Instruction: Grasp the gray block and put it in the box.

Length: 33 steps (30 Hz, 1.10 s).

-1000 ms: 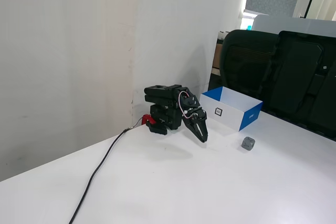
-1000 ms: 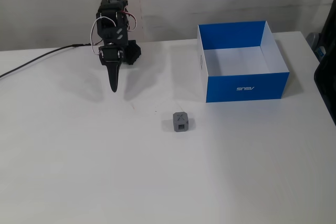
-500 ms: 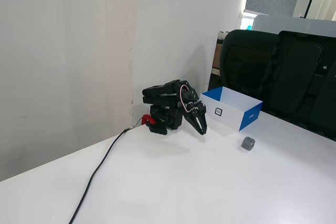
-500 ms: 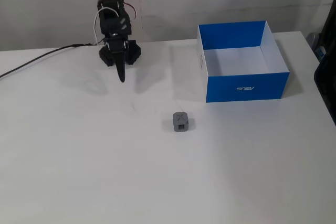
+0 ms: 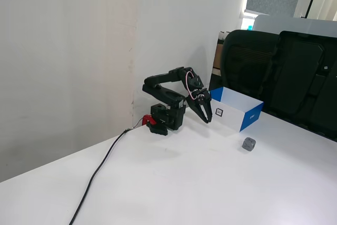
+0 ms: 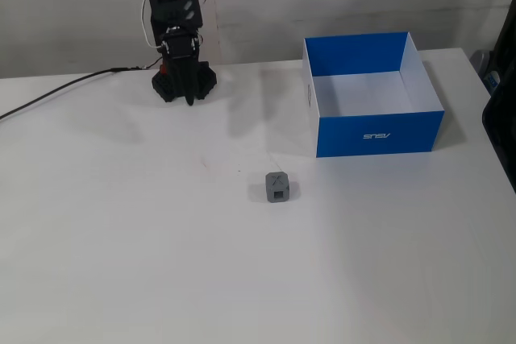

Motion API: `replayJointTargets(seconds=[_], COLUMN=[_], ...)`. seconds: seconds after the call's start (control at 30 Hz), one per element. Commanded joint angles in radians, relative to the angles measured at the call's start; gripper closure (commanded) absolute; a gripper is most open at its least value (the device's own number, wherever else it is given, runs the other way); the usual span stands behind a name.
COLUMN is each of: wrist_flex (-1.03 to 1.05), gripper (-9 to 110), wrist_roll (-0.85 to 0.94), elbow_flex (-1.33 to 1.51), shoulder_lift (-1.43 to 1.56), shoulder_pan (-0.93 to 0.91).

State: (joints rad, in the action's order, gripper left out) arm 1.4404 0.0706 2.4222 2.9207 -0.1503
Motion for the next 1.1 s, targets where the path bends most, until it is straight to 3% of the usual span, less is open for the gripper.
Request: replayJointTargets(seconds=[0.0, 0.1, 0.23, 0.33, 0.5, 1.07], wrist_flex=[0.038, 0.077, 0.114, 0.049, 0.061, 0.028], gripper=[101, 101, 101, 101, 101, 99], wrist_roll=[0.009, 0.035, 0.256, 0.259, 0.245, 0.258], elbow_flex=[-0.255, -0.42, -0.471, -0.4, -0.479, -0.827], shoulder_lift=[-0.304, -0.531, -0.598, -0.514, -0.669, -1.173], shoulder_pan=[0.008, 0.035, -0.049, -0.112, -0.218, -0.241])
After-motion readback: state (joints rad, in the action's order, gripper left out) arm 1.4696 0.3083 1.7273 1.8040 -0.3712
